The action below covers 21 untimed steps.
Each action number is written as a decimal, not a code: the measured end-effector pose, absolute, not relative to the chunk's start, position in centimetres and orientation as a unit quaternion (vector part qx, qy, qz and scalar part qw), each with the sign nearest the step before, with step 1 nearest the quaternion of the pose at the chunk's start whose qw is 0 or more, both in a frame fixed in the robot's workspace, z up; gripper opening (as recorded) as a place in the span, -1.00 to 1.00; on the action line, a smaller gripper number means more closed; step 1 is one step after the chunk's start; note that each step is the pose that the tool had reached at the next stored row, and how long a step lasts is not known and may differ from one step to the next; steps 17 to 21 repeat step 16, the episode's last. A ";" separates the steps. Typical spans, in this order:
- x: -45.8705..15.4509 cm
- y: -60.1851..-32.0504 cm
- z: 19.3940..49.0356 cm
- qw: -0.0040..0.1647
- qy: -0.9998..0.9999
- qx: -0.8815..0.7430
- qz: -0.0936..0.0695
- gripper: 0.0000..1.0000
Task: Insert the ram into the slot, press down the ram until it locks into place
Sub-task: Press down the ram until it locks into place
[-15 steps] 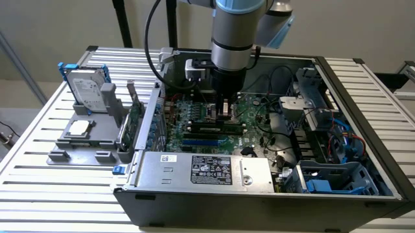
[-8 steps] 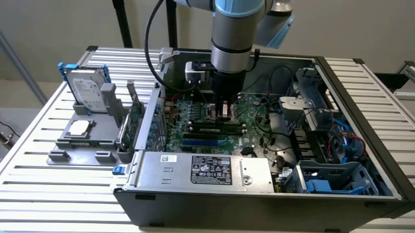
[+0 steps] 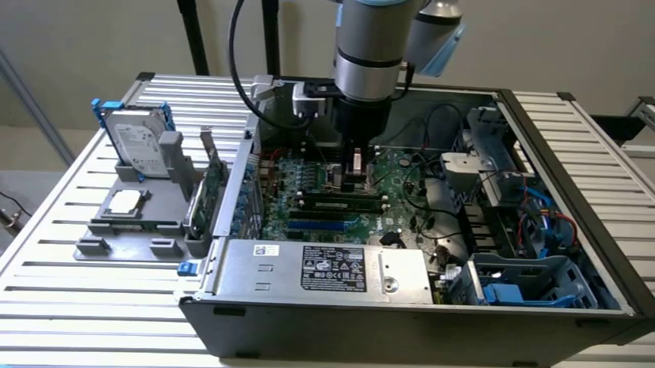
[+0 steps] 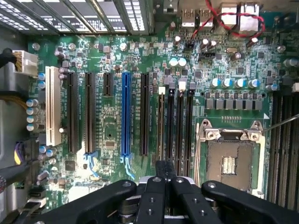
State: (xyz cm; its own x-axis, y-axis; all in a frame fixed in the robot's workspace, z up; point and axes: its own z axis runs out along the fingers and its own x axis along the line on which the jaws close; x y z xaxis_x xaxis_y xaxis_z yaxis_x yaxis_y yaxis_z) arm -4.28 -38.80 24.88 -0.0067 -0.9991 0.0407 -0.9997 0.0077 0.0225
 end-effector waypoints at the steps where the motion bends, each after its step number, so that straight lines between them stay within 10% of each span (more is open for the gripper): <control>1: -4.3 -38.8 24.9 0.022 -0.709 0.704 0.006 -0.79; 21: -4.3 -38.8 24.9 0.022 -0.709 0.704 0.006 -0.79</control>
